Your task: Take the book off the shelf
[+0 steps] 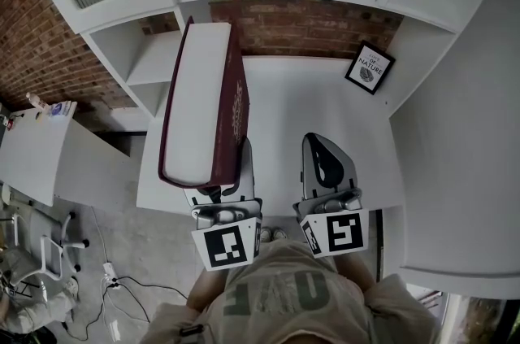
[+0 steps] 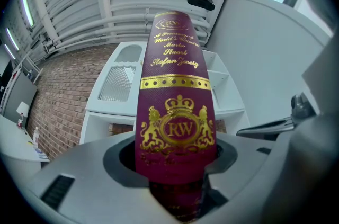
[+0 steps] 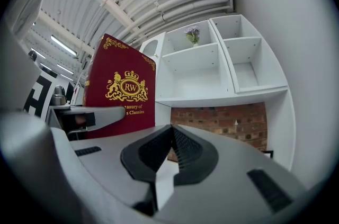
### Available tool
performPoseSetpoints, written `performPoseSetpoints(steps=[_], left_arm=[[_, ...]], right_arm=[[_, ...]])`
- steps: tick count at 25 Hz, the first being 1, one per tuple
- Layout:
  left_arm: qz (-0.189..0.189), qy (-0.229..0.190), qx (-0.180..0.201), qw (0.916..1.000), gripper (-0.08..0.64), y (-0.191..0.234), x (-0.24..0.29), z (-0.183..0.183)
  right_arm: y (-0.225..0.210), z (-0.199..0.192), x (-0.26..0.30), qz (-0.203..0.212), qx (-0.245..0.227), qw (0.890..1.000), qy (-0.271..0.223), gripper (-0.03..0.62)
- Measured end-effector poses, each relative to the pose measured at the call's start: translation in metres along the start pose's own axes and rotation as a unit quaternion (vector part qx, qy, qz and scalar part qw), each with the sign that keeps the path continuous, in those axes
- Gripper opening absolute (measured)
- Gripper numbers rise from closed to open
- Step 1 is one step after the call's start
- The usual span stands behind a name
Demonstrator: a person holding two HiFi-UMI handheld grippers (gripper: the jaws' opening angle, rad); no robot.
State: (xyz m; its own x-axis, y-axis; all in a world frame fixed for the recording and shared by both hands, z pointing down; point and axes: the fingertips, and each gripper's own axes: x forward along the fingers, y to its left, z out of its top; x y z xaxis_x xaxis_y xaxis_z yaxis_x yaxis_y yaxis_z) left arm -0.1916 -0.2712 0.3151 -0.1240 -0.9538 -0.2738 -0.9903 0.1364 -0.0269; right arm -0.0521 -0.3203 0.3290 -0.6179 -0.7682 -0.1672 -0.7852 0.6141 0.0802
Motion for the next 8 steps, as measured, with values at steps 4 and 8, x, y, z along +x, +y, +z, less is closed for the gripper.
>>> performPoseSetpoints(steps=[4, 8], left_arm=[[0.002, 0.01, -0.001, 0.9999, 0.252, 0.0009, 0.0006, -0.0035], [0.001, 0.01, 0.003, 0.9999, 0.252, -0.0008, -0.0007, -0.0069]], right_arm=[[-0.0023, -0.0001, 0.0007, -0.004, 0.001, 1.0, 0.0, 0.015], [-0.0062, -0.003, -0.0026, -0.007, -0.001, 1.0, 0.002, 0.015]])
